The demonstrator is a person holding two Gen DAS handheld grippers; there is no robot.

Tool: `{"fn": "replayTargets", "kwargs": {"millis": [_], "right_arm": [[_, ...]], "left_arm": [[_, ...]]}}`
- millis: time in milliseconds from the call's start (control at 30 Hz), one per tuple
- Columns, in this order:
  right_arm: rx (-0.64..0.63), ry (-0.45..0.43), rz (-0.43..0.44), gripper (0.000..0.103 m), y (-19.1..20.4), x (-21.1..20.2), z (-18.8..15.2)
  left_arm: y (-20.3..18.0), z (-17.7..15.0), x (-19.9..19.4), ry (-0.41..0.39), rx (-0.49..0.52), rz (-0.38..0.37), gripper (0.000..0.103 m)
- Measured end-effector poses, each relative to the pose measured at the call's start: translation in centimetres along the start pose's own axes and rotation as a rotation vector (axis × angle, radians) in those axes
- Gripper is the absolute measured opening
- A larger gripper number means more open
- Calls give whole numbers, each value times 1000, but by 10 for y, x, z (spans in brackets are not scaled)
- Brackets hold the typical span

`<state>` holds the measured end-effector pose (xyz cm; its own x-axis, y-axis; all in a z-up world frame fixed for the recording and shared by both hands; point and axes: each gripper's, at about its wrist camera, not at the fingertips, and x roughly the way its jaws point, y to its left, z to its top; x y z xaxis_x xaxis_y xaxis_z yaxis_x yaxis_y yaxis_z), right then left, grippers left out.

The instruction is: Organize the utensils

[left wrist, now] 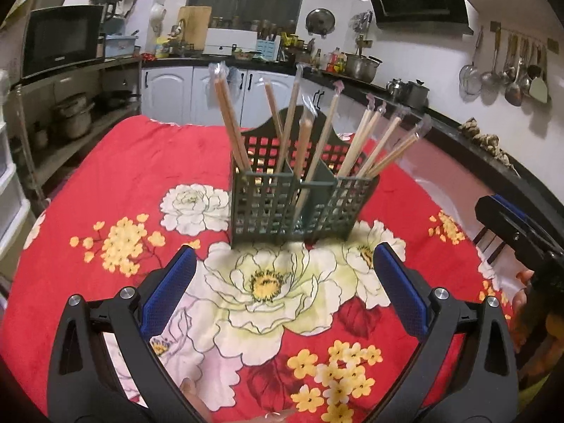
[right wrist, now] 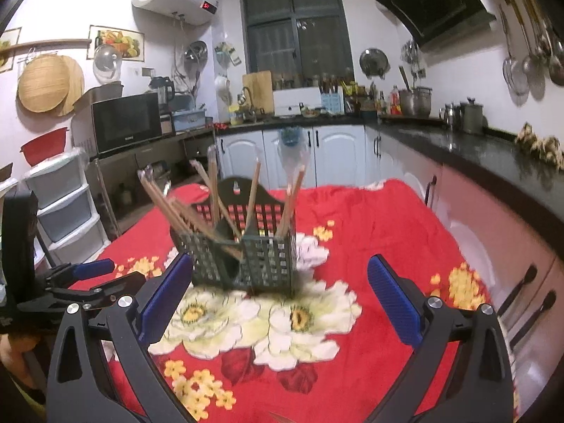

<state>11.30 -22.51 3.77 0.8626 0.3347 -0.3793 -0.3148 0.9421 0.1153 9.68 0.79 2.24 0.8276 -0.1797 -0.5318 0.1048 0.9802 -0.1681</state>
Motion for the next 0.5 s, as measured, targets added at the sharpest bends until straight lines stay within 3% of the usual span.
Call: {"fn": "replayTargets", "kwargs": {"millis": [167,500], "right_arm": [[7,-28,-37,97,-4,-1,-17],[-34,-231,-106,97,2,-28,-45]], "left_arm": [[-5,-15,-3,-64,24,19,92],[-6,-32,-9,-170,22,55,92]]}}
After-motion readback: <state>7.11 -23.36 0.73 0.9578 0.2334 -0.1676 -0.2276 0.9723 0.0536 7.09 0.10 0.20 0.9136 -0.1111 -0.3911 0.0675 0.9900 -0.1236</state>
